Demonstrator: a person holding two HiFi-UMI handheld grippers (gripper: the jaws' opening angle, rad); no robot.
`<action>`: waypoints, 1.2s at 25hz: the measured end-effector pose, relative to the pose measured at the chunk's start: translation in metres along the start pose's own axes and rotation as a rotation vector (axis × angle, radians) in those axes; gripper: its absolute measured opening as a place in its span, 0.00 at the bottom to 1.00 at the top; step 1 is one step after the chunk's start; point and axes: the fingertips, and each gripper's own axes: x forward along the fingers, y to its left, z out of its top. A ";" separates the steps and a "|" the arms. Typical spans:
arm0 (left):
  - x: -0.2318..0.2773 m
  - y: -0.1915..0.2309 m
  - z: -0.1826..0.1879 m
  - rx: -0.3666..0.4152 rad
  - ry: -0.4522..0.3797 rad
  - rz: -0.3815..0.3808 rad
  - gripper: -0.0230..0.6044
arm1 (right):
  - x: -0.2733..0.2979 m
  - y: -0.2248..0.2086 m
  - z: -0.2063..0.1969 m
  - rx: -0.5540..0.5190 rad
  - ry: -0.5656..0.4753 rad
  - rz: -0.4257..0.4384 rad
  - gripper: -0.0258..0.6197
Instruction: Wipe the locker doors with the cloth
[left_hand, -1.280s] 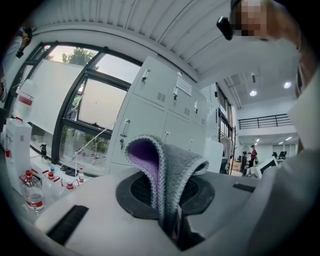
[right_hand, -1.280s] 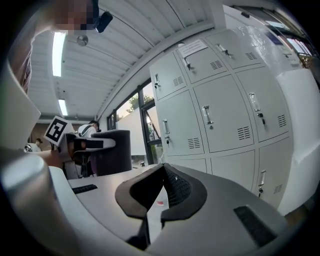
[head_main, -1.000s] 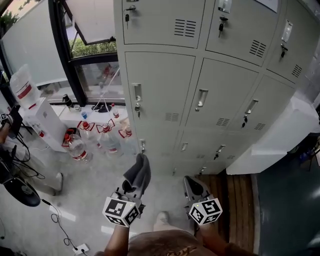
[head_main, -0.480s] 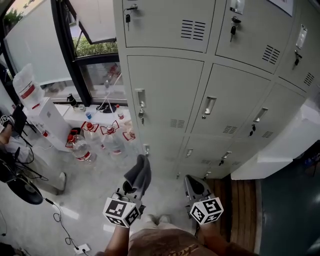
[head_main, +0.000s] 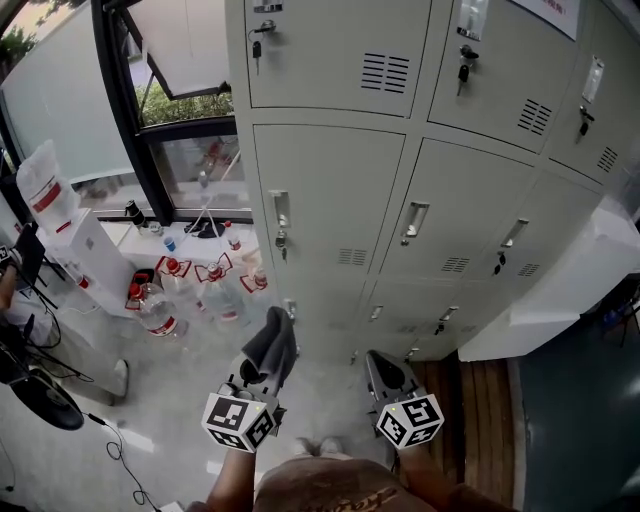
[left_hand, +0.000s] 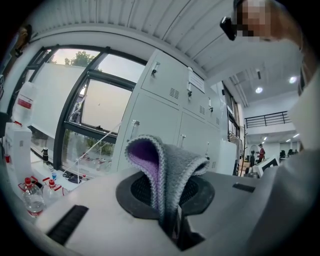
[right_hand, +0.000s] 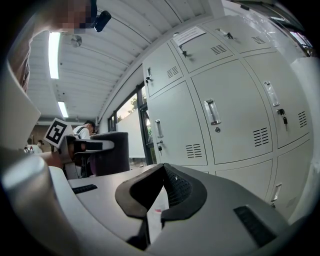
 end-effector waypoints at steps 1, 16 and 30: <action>0.002 0.001 0.002 0.000 -0.004 -0.006 0.10 | 0.000 0.000 0.000 -0.001 -0.002 -0.003 0.04; 0.052 0.035 0.112 0.074 -0.167 -0.046 0.10 | 0.006 0.003 -0.003 0.011 -0.013 -0.033 0.04; 0.109 0.085 0.210 0.112 -0.278 0.002 0.10 | 0.012 0.010 -0.010 0.024 0.003 -0.014 0.04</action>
